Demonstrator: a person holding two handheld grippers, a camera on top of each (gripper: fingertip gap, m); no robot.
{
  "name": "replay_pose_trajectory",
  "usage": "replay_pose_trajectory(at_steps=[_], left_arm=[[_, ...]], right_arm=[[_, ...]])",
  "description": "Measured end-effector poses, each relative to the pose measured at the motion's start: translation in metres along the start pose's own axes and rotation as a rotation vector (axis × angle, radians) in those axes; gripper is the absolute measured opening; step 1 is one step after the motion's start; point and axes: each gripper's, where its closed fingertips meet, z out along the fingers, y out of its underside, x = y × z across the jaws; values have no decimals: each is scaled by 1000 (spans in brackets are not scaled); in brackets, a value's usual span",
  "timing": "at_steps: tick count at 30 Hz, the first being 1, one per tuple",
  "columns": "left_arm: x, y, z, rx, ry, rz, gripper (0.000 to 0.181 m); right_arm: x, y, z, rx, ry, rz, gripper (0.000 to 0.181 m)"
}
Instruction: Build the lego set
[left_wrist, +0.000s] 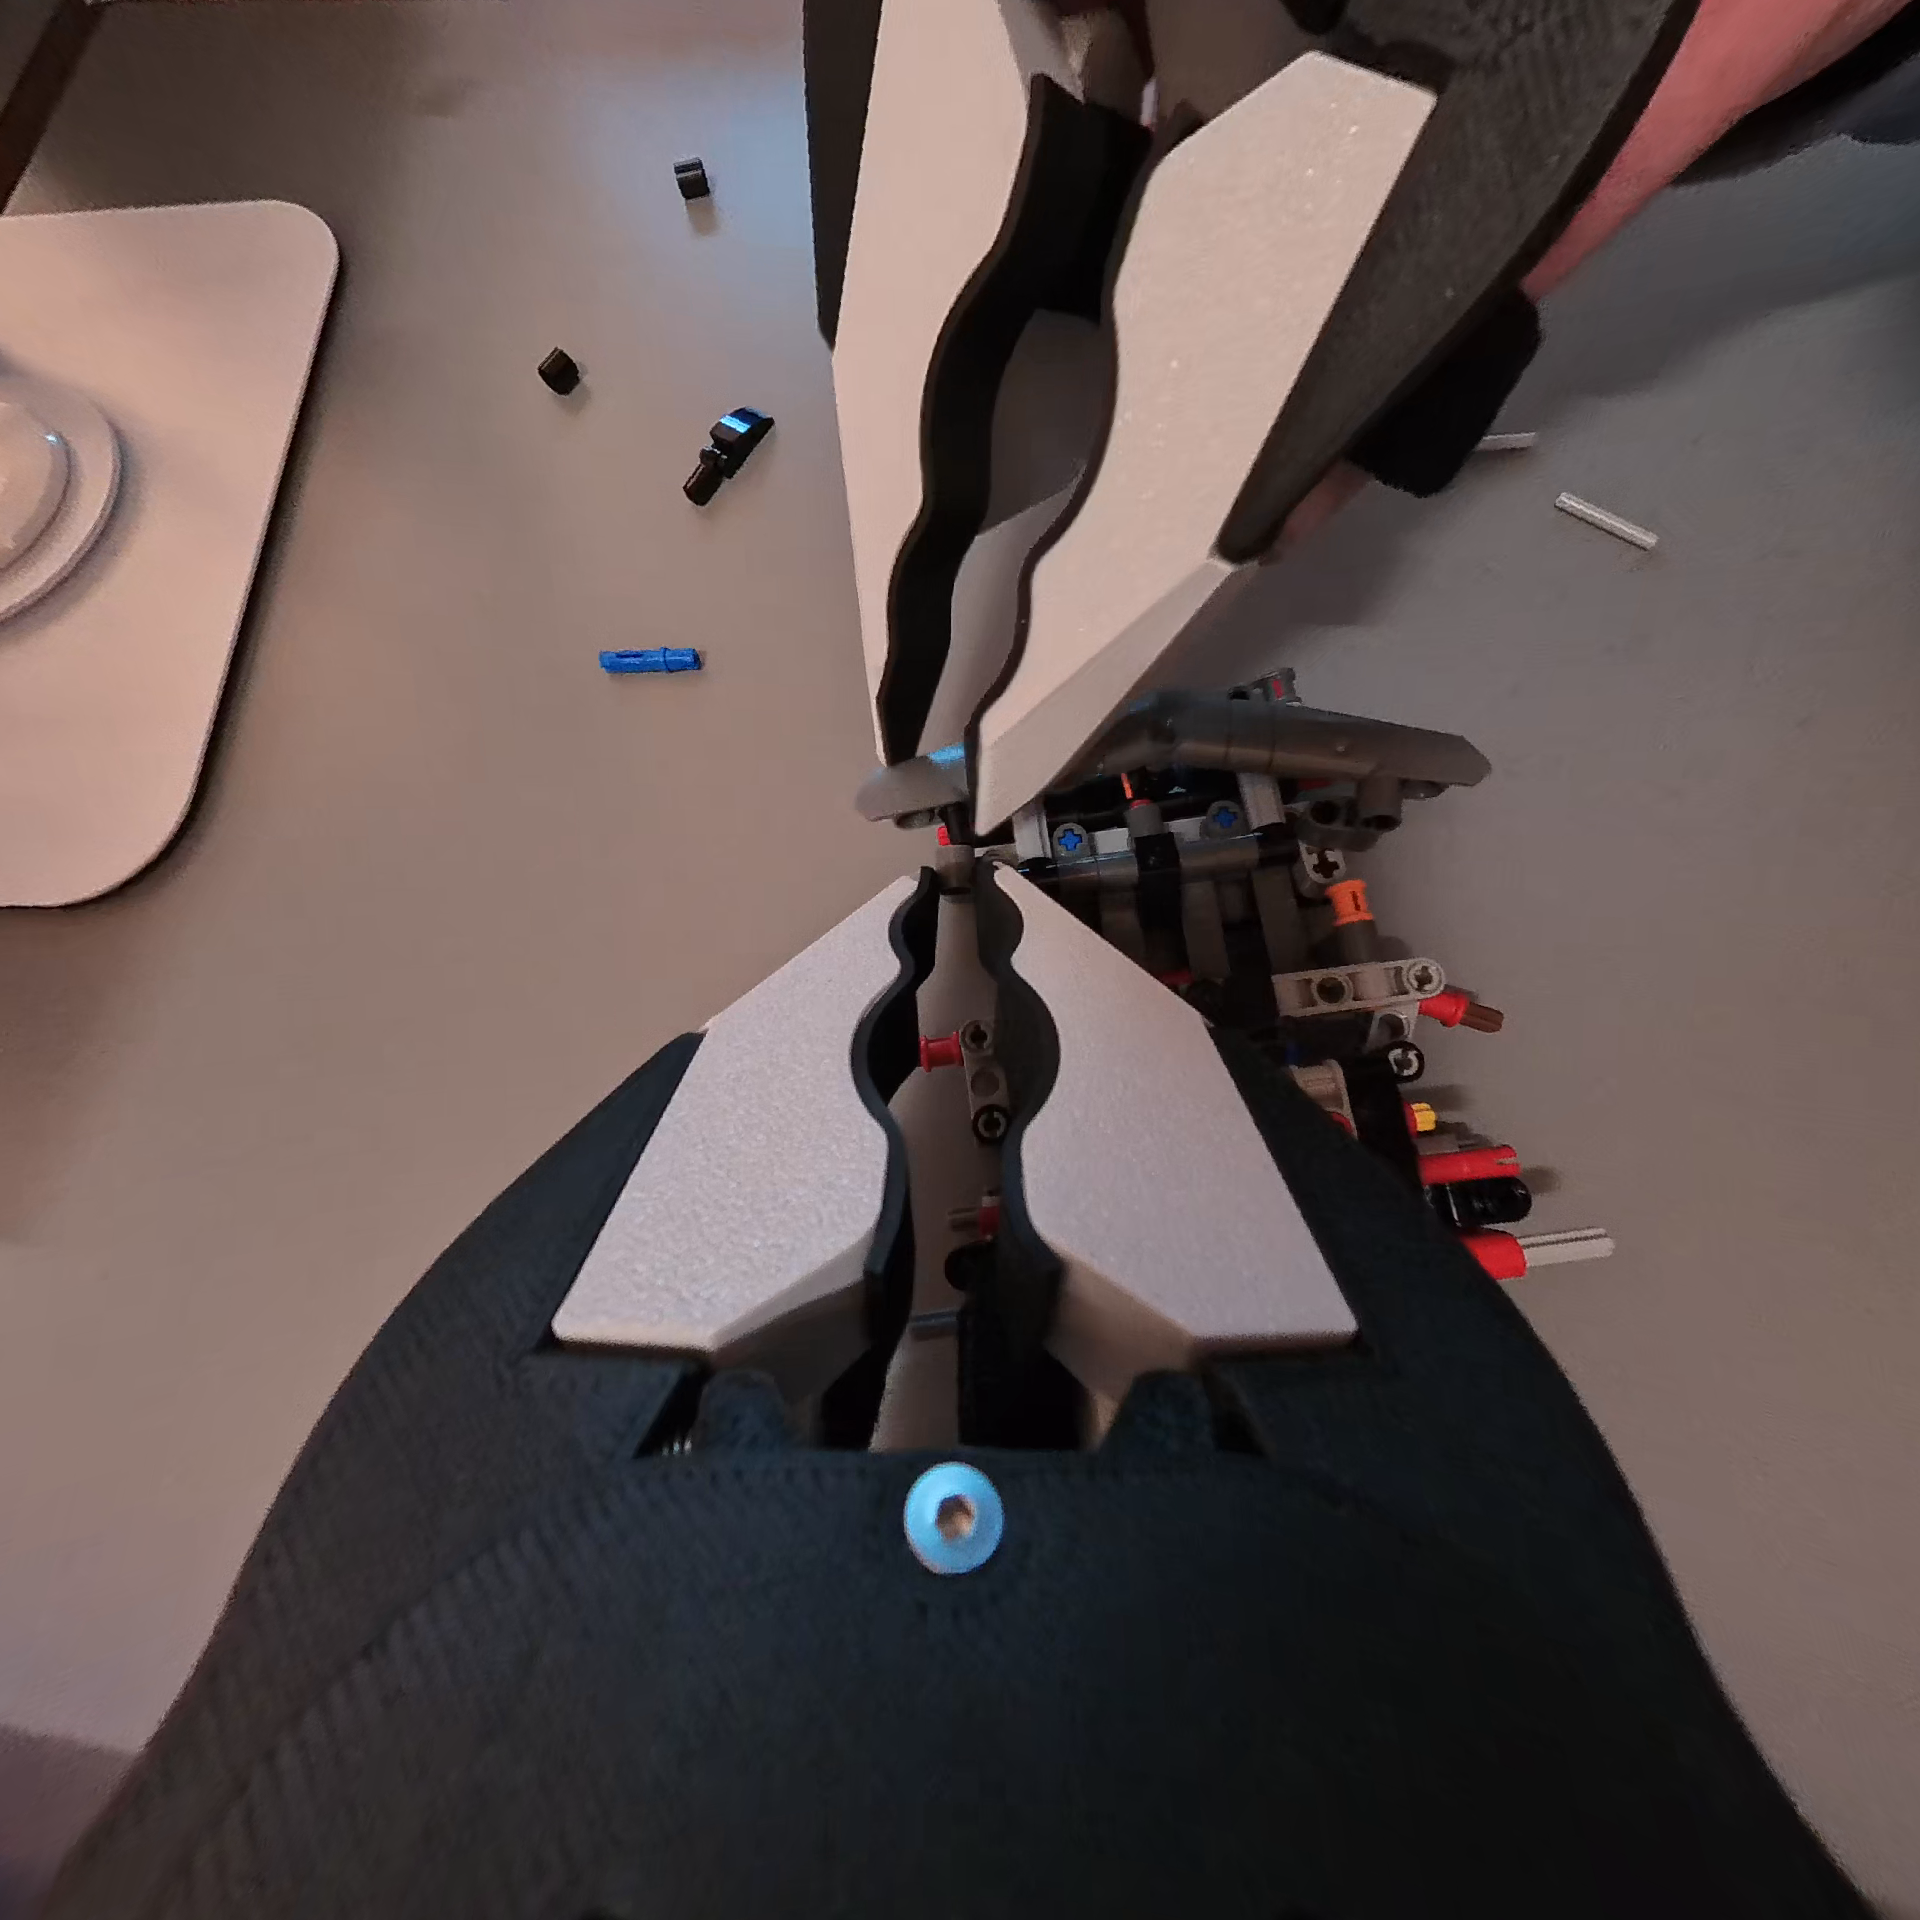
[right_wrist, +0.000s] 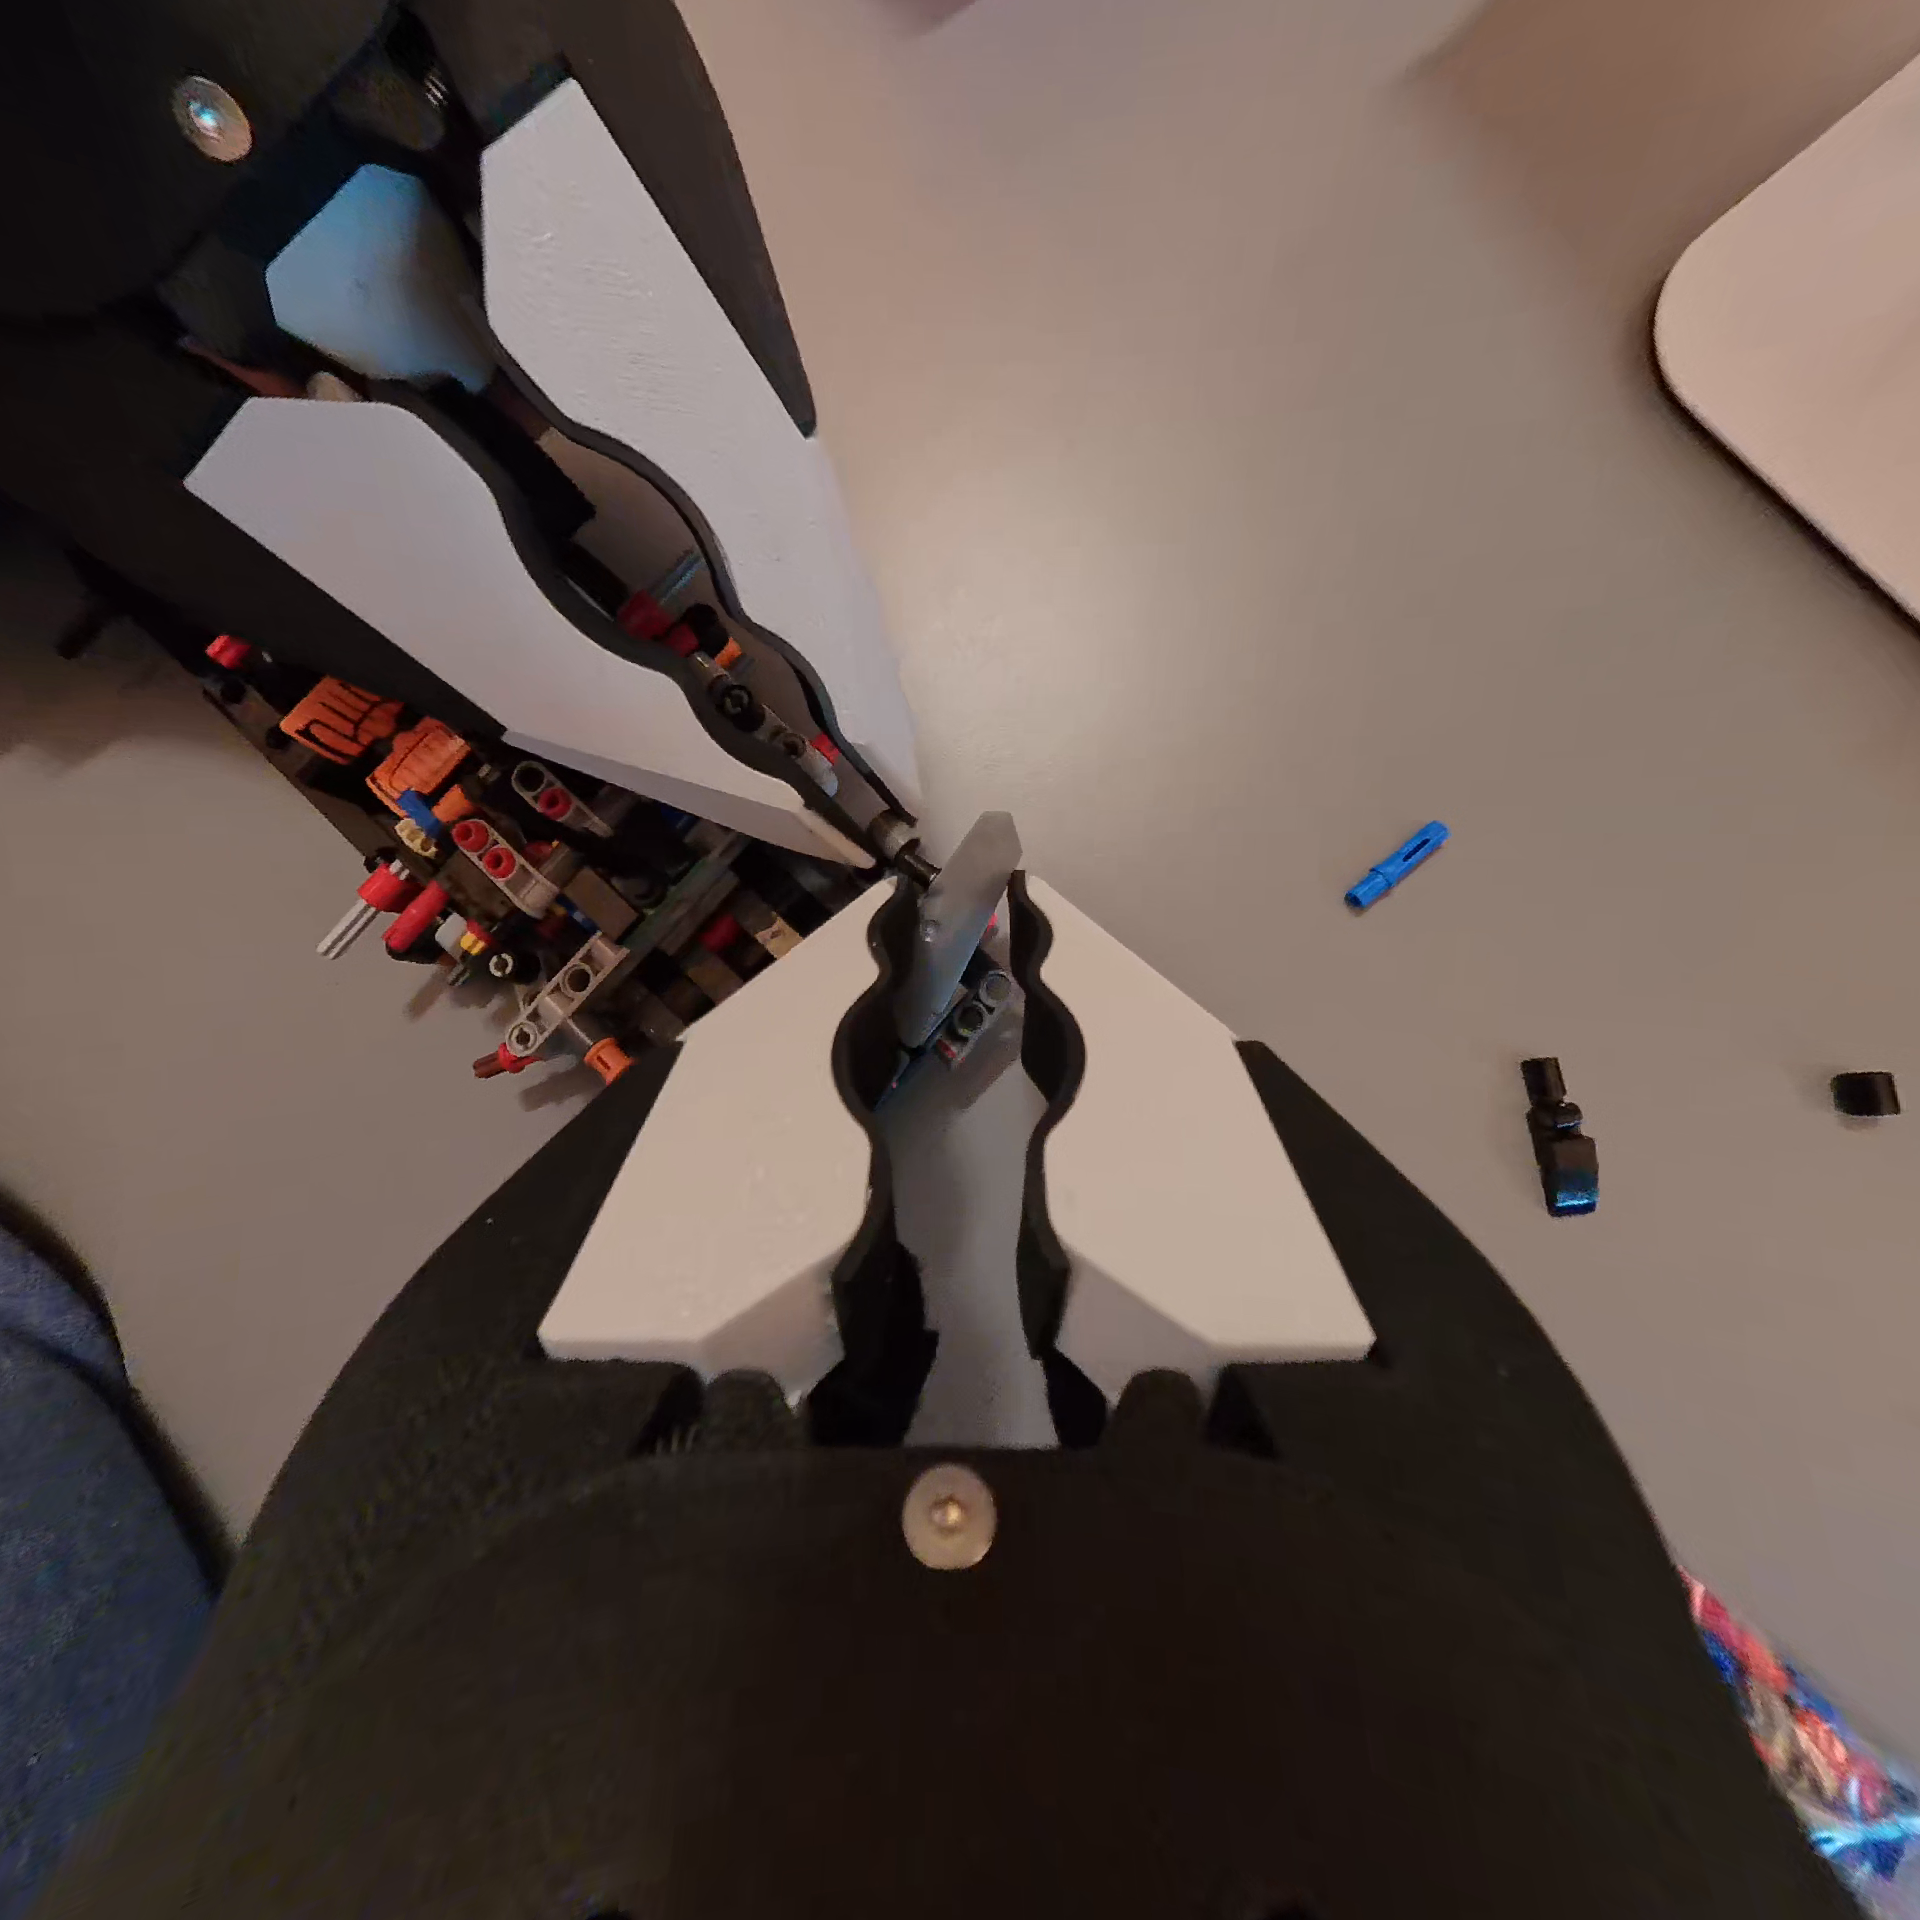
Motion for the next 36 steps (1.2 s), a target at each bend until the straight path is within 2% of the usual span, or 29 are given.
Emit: replay_pose_trajectory(at_steps=[25, 36], left_arm=[[-5, 0, 0, 0, -48, -27, 5], [-8, 0, 1, -3, -76, -47, 5]], right_arm=[[4, -10, 1, 192, 34, 113, 10], [6, -12, 2, 230, 52, 129, 10]])
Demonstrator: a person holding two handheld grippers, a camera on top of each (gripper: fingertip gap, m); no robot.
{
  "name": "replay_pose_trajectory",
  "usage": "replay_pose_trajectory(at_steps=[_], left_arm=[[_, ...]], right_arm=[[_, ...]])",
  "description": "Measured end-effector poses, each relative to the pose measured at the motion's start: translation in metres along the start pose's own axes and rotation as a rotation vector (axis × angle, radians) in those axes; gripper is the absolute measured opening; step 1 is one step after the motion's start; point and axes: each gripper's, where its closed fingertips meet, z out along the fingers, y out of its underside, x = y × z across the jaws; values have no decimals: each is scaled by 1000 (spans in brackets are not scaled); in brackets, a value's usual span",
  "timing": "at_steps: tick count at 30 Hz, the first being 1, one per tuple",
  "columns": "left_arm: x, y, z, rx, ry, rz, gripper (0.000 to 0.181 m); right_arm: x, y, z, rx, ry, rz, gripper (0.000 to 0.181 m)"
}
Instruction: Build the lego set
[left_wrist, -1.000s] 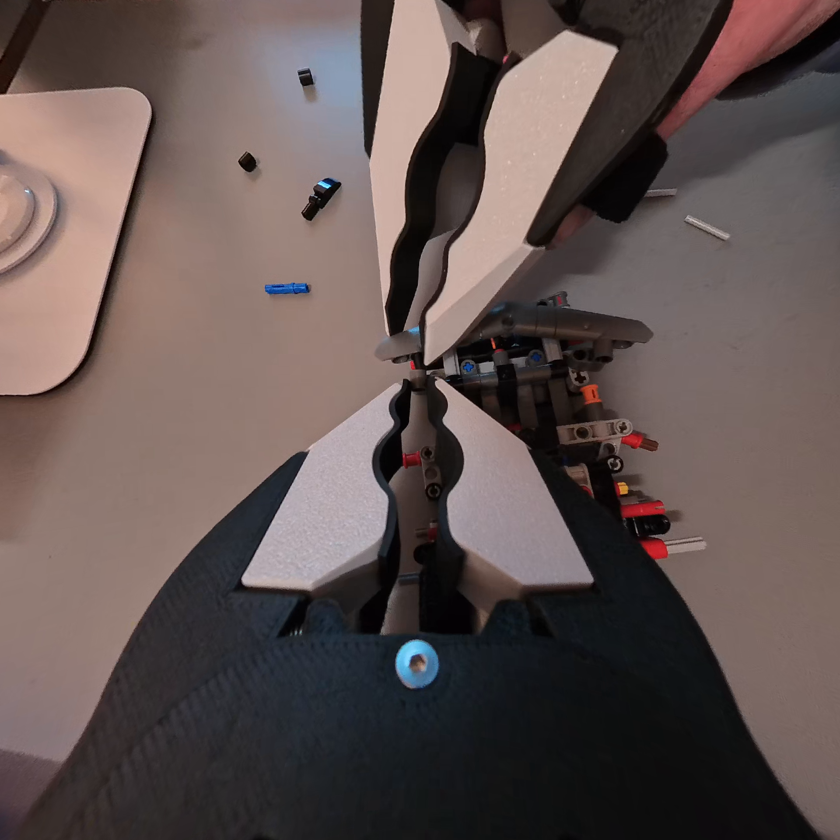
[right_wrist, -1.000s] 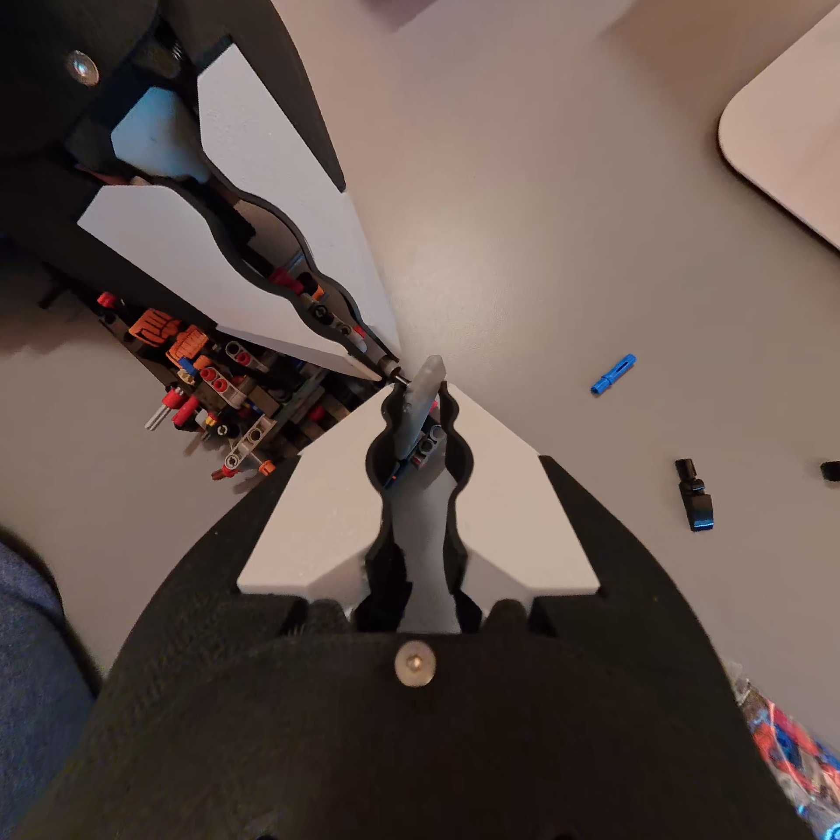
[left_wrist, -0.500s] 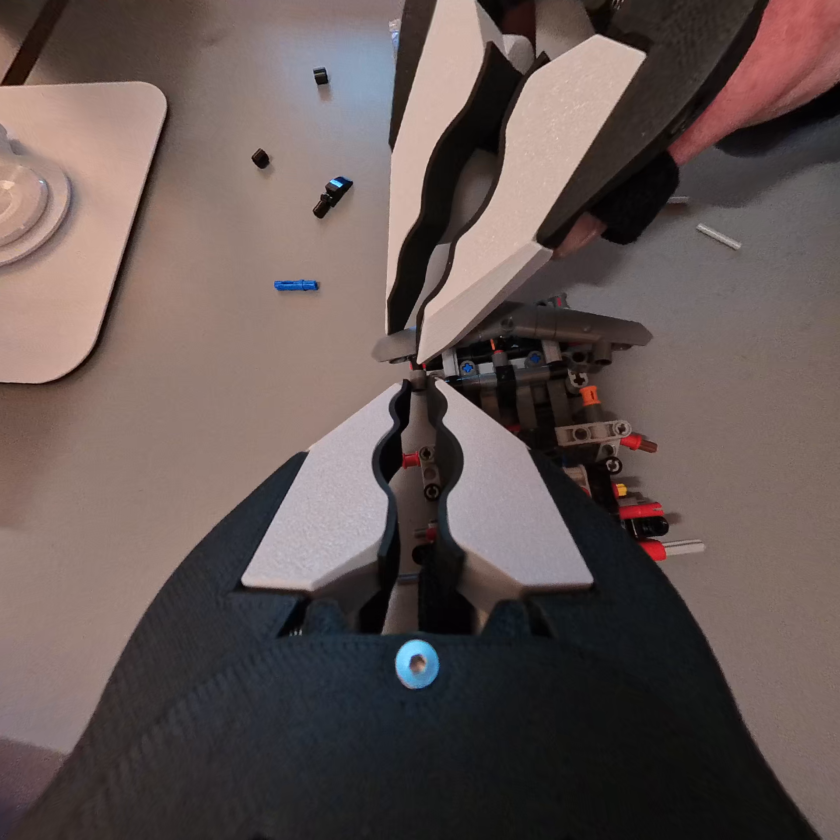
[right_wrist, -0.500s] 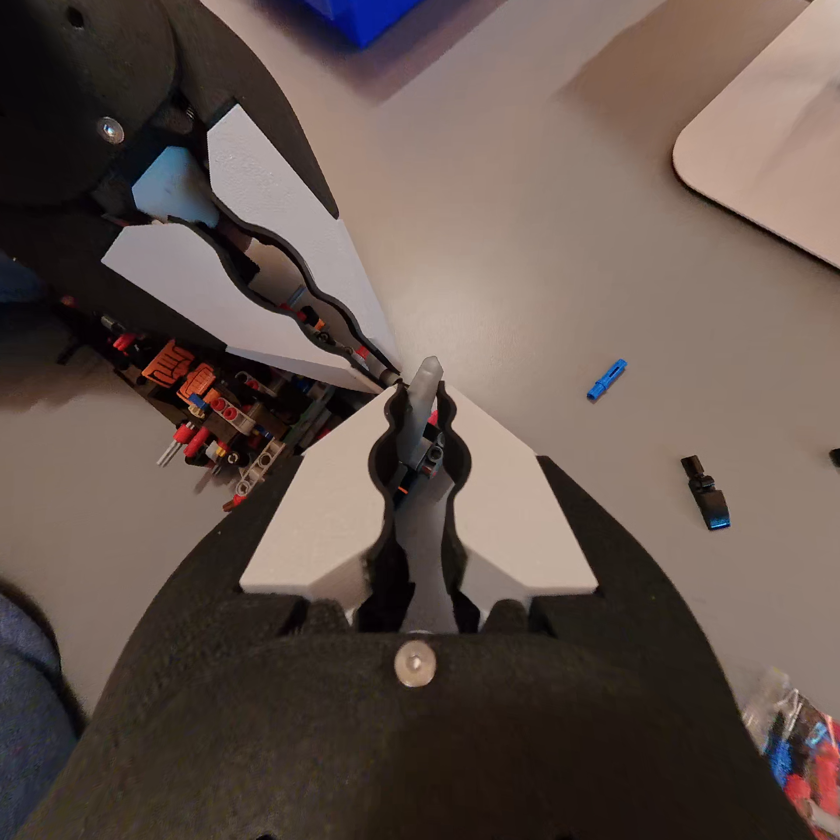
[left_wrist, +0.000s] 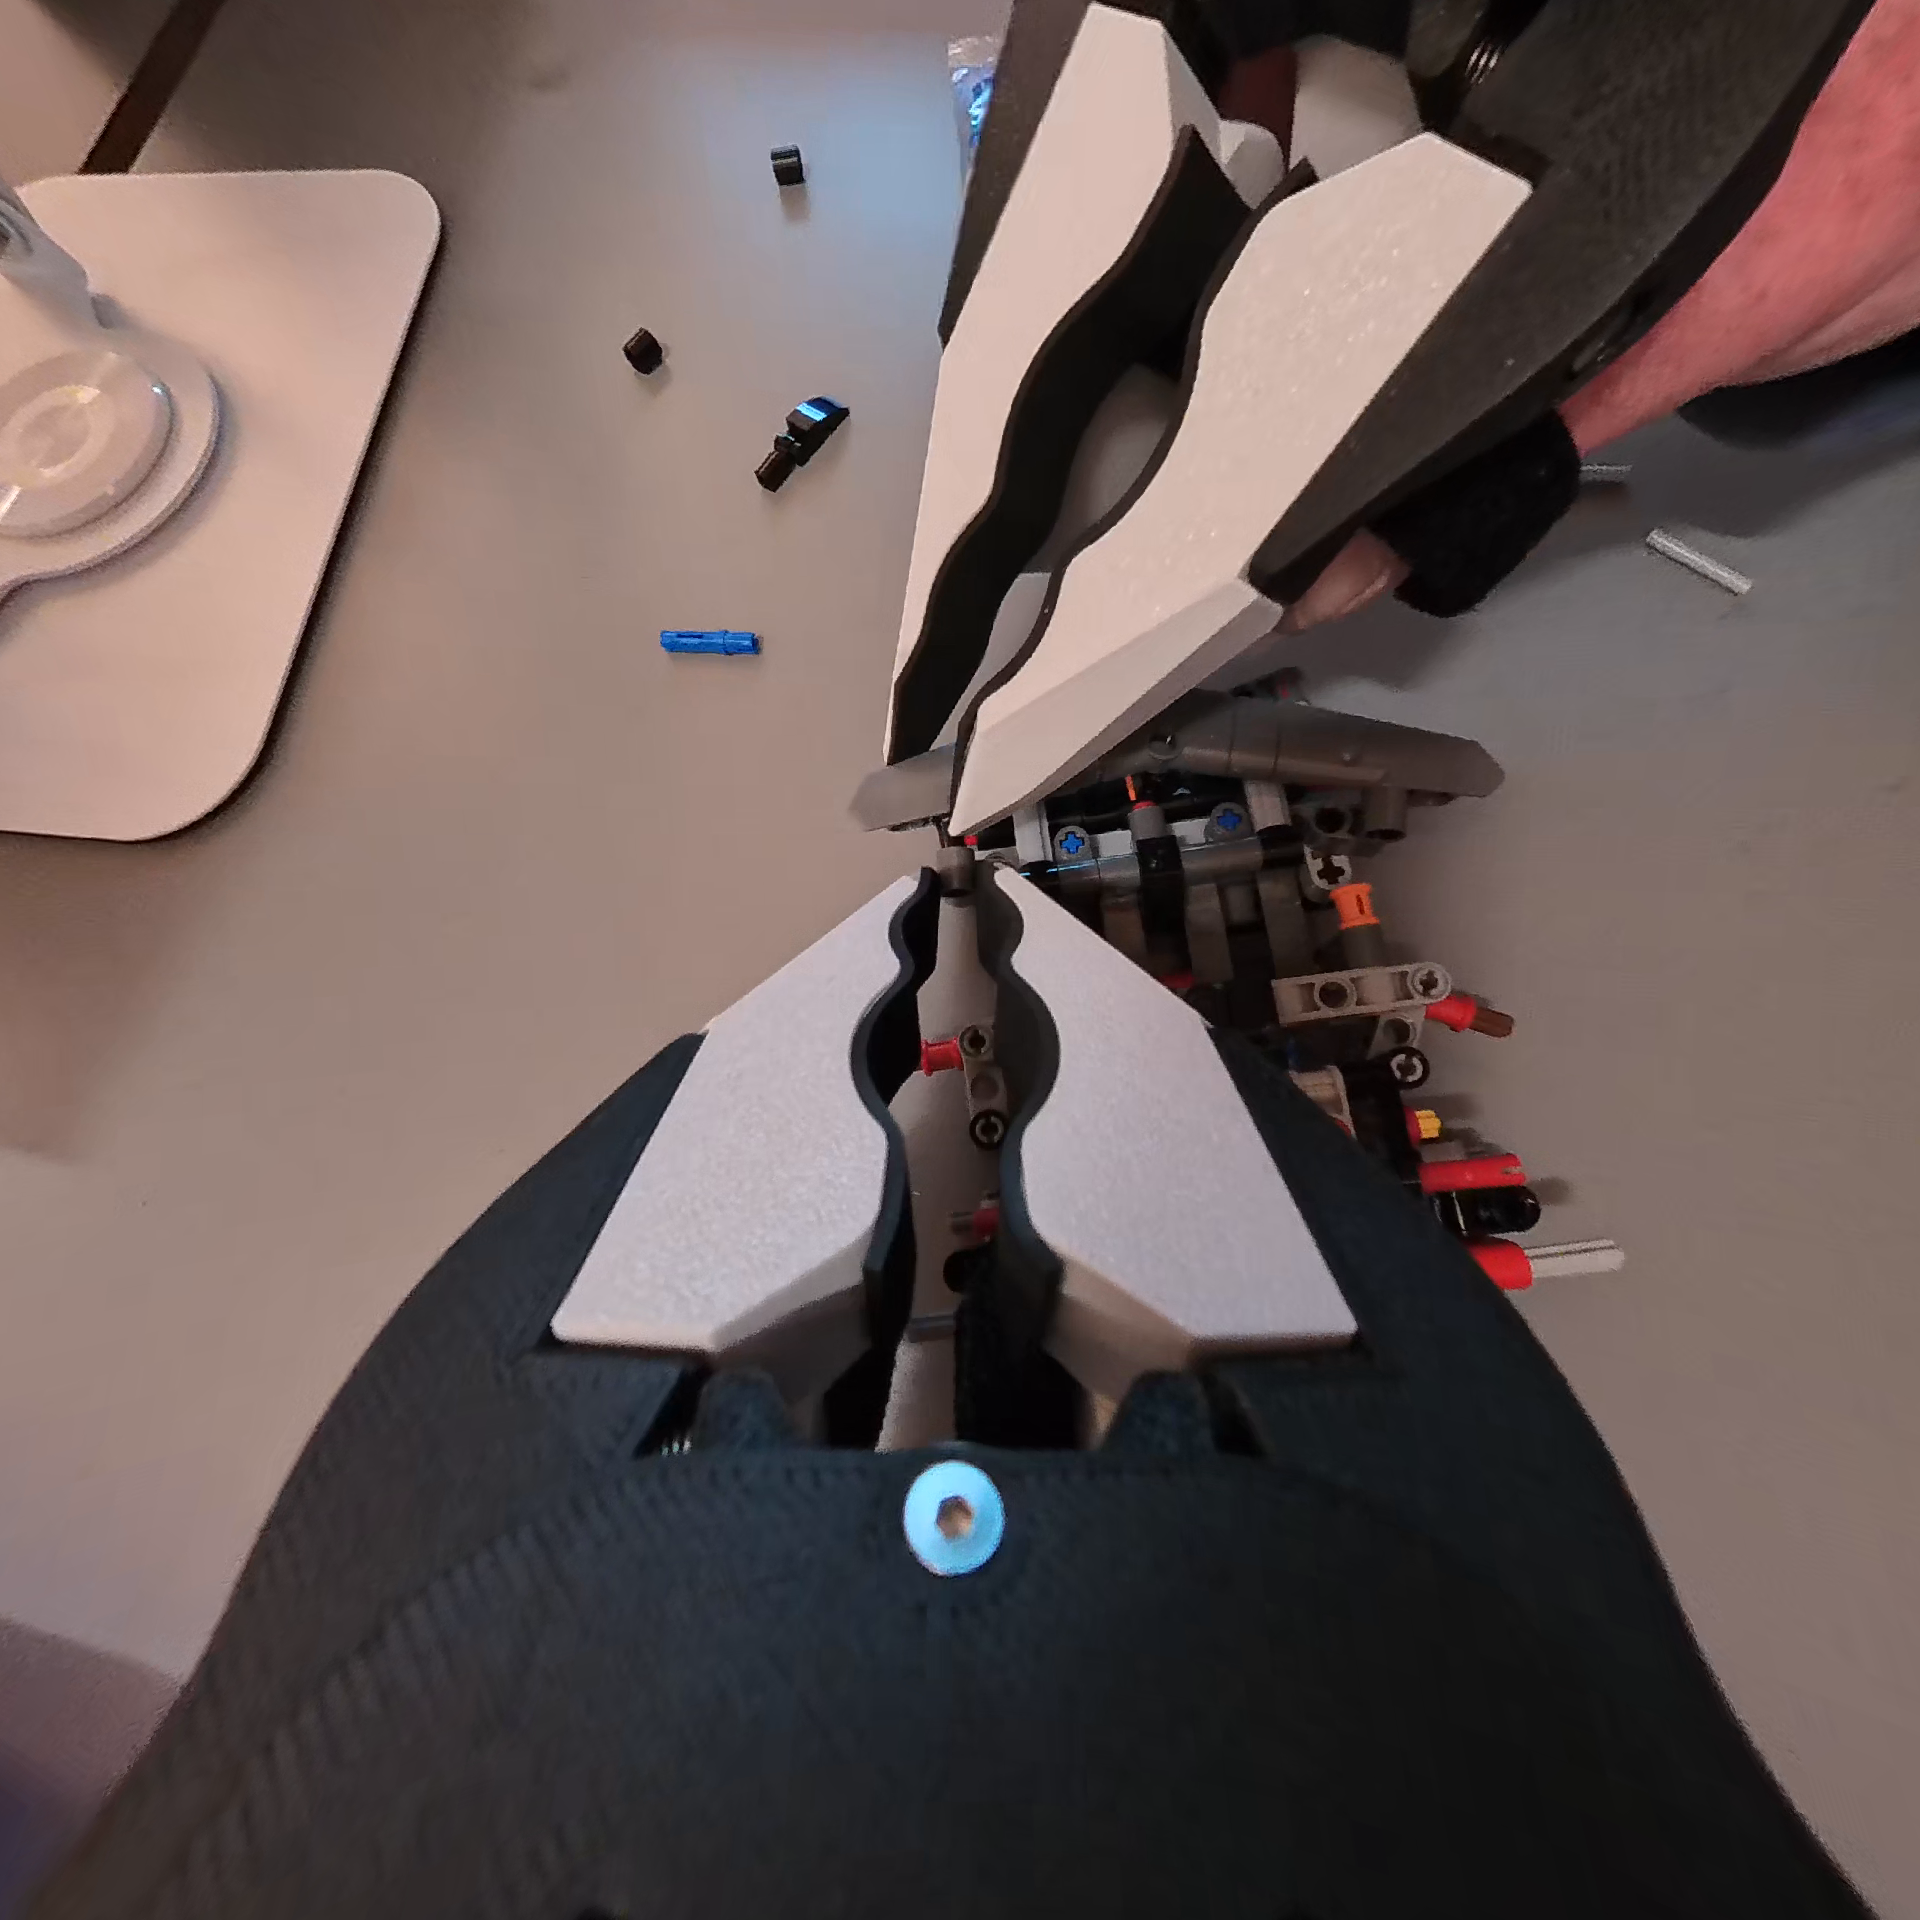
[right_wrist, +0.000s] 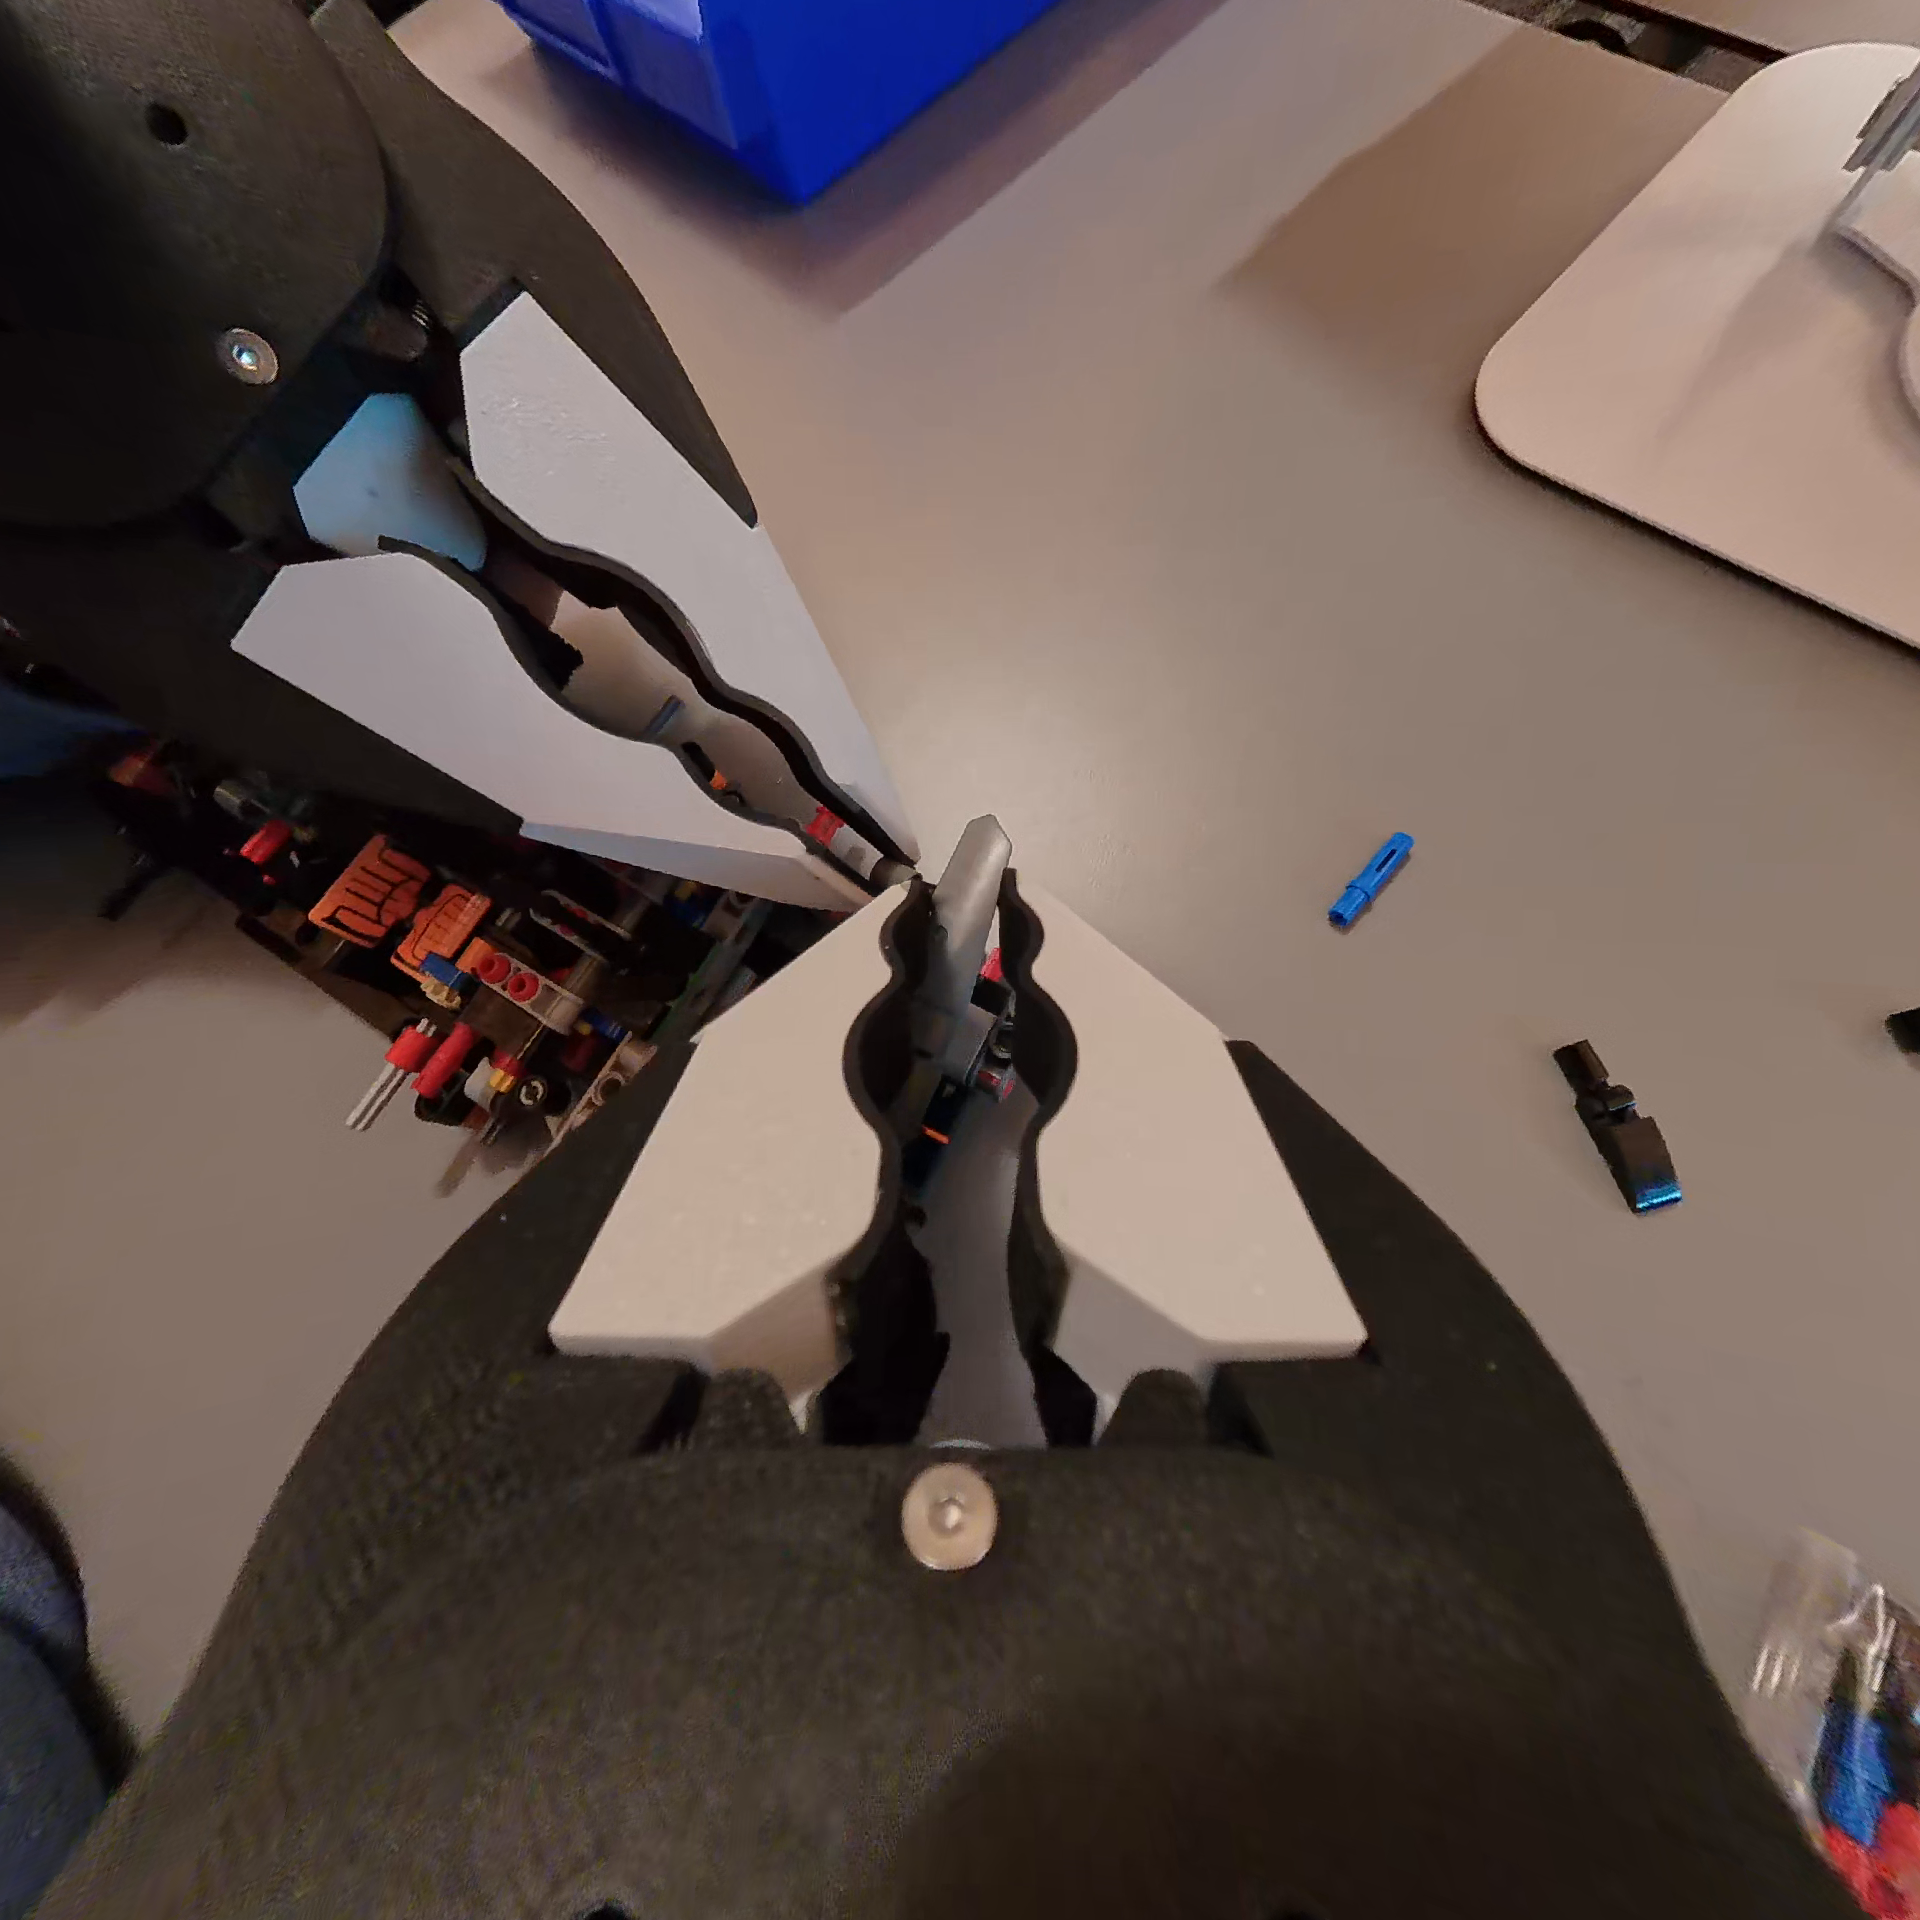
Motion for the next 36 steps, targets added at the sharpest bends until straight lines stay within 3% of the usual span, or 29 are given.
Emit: replay_pose_trajectory(at_steps=[16, 36], left_arm=[[-4, 0, 1, 1, -43, -43, 5], [-9, 1, 1, -20, -88, -77, 5]], right_arm=[[3, -2, 2, 95, -51, 150, 10], [6, -4, 5, 146, -37, 176, 9]])
